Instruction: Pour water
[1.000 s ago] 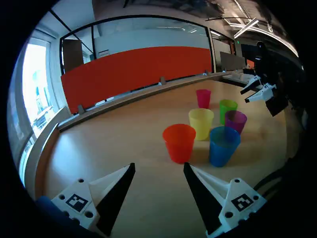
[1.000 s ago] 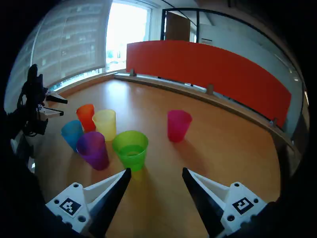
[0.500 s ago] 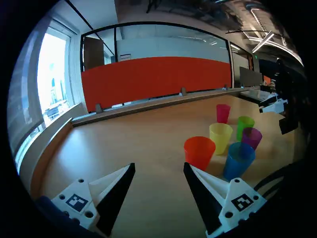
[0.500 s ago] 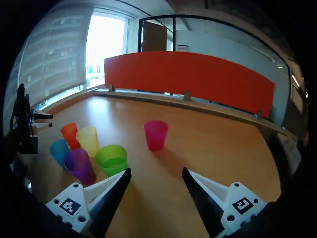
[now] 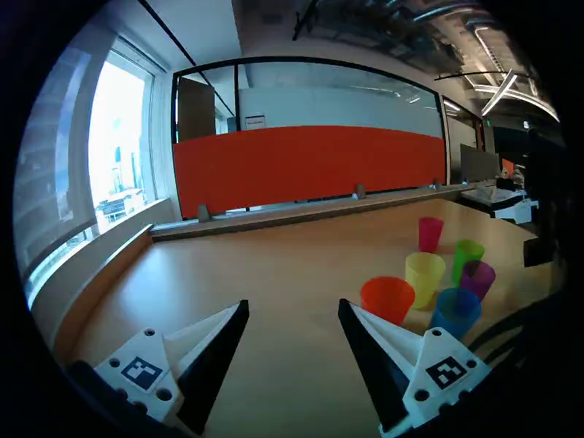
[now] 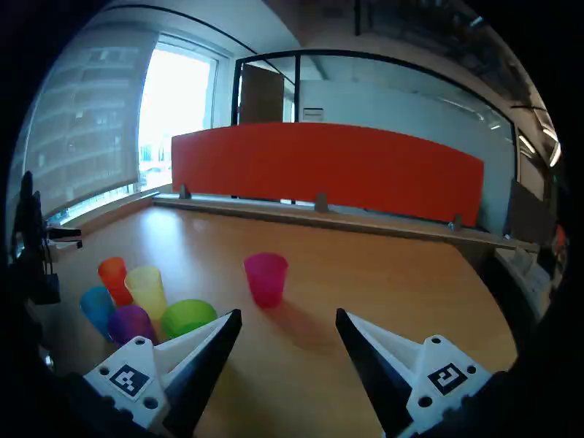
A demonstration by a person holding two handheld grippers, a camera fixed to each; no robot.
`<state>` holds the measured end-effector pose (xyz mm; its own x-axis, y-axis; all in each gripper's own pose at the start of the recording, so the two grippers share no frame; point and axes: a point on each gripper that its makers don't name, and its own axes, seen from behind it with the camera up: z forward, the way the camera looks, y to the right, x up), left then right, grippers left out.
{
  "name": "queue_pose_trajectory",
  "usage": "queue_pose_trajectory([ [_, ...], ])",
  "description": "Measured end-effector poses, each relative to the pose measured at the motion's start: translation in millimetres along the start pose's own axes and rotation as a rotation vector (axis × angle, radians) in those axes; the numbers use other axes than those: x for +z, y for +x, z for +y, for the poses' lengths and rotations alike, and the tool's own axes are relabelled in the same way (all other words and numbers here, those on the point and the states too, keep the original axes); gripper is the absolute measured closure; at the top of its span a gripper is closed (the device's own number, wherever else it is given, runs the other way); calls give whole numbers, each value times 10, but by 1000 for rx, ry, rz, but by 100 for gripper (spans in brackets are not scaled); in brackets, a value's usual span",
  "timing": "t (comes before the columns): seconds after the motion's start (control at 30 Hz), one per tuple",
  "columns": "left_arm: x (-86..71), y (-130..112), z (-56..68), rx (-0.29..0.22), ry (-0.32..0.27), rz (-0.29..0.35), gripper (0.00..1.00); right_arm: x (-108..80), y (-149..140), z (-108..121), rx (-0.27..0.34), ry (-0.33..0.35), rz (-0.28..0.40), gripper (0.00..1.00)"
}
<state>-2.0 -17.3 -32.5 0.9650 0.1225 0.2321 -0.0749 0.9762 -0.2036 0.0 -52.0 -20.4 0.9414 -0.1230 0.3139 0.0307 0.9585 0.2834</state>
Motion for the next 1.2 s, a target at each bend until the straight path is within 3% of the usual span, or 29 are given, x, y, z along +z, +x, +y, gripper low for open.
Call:
queue_pose_trajectory([
  [0.37, 27, 268, -66, -79, 44, 108, 10, -1, 353, 157, 57, -99, 148, 0],
  [0.57, 68, 428, -15, -104, 56, 161, 10, -74, 547, 291, 91, -175, 246, 0],
  [0.9, 69, 621, 57, -132, 94, 240, 10, -190, 664, 381, 116, -255, 333, 0],
  [1.2, 66, 654, 104, -105, 126, 269, 10, -282, 754, 402, 164, -294, 397, 0],
])
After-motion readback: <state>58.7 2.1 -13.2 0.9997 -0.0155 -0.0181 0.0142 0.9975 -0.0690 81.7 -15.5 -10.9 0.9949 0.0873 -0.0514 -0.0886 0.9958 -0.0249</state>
